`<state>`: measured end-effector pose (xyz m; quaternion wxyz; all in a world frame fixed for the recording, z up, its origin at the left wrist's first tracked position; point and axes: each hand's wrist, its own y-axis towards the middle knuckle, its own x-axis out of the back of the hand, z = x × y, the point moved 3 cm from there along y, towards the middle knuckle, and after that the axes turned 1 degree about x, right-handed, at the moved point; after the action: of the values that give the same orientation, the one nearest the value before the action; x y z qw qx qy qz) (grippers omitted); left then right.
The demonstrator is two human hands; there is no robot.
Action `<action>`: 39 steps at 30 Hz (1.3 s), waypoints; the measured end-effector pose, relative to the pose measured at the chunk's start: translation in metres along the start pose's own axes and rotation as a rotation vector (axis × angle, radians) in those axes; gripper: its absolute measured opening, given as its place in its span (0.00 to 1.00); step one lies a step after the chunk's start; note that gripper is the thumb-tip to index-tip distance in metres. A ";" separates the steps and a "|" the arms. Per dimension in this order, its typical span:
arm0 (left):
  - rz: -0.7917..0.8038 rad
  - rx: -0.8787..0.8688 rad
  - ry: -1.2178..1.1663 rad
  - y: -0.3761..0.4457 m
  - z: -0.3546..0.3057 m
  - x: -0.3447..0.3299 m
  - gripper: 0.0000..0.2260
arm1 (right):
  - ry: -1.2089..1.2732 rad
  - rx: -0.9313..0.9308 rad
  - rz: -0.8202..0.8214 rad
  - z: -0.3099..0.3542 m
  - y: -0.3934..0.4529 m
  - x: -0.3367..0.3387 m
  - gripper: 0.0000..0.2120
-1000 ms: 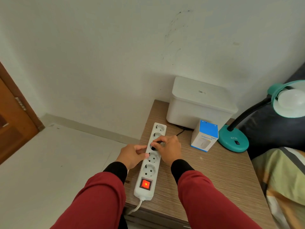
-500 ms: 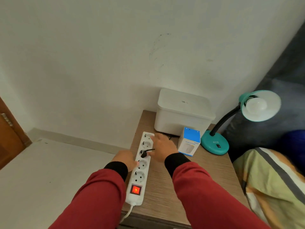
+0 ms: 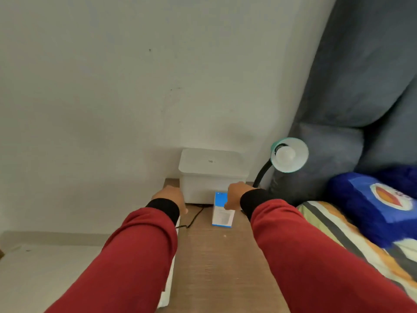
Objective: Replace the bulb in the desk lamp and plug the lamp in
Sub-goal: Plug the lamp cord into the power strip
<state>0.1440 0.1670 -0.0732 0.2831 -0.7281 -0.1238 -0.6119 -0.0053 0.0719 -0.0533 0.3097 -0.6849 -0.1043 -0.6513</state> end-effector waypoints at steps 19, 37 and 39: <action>0.038 -0.335 0.026 0.080 -0.220 -0.018 0.22 | 0.173 -0.192 -0.040 -0.194 0.046 -0.011 0.18; -0.121 -0.354 -0.373 0.133 -0.237 -0.165 0.26 | 0.627 -0.131 -0.502 -0.206 0.112 -0.167 0.18; -0.157 -0.355 -0.386 0.135 -0.235 -0.169 0.26 | 0.653 -0.126 -0.570 -0.206 0.113 -0.174 0.19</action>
<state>-0.0149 -0.0463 -0.2495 0.0740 -0.8576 -0.1223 -0.4940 -0.1367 -0.0870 -0.2610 0.0917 -0.4046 -0.1456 -0.8982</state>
